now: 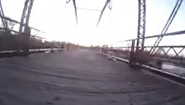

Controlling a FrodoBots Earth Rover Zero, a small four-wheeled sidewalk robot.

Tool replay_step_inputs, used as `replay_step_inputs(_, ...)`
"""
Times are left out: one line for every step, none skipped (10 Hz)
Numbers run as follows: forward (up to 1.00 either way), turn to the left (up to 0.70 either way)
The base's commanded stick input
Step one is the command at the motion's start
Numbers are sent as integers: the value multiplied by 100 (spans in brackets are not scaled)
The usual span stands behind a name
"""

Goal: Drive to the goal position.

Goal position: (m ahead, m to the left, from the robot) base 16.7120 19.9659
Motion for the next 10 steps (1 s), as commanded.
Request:
replay_step_inputs(100, -1)
replay_step_inputs(100, -10)
replay_step_inputs(100, -23)
replay_step_inputs(100, -18)
replay_step_inputs(100, -4)
replay_step_inputs(100, 1)
replay_step_inputs(100, 1)
replay_step_inputs(100, 1)
replay_step_inputs(100, 1)
replay_step_inputs(100, 1)
